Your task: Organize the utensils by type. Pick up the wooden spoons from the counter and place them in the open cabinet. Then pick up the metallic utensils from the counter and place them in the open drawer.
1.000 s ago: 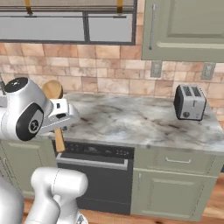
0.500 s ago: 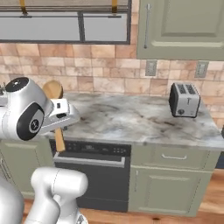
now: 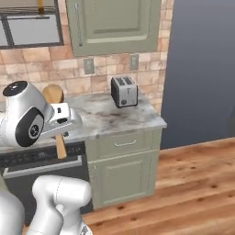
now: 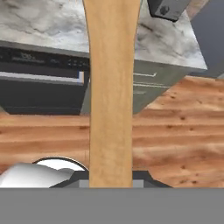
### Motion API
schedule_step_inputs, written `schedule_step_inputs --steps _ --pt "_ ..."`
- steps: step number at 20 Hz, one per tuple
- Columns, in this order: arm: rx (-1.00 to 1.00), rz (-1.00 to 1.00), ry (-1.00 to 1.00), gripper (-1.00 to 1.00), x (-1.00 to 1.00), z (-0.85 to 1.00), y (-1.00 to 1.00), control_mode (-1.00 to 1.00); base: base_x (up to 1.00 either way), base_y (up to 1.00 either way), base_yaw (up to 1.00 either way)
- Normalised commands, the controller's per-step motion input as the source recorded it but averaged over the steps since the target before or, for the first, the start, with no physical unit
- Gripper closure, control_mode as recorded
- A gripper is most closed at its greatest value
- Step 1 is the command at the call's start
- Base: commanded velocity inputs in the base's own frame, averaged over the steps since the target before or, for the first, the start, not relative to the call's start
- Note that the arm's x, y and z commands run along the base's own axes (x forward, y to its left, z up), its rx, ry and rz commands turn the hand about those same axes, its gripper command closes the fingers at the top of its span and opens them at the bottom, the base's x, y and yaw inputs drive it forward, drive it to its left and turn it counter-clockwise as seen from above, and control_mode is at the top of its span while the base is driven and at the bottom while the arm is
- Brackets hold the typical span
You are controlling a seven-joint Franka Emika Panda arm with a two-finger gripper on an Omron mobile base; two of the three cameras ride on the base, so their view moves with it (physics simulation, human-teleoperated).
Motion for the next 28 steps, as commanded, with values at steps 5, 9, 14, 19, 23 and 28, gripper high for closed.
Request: schedule_step_inputs --steps 5,9,14,19,23,28 --pt "0.00 0.00 0.00 1.00 0.00 0.00 0.00 1.00 0.00 -0.60 -0.71" --pt "0.00 0.00 0.00 1.00 0.00 0.00 0.00 1.00 0.00 -0.64 -0.70" --pt "0.00 0.00 0.00 1.00 0.00 0.00 0.00 1.00 0.00 -0.69 -0.63" --pt "0.00 0.00 0.00 1.00 0.00 0.00 0.00 1.00 0.03 -0.31 -0.49" --pt "0.00 0.00 0.00 1.00 0.00 0.00 0.00 1.00 0.29 0.05 -0.29" --pt "0.00 0.00 0.00 1.00 0.00 0.00 0.00 1.00 0.32 0.24 -0.15"
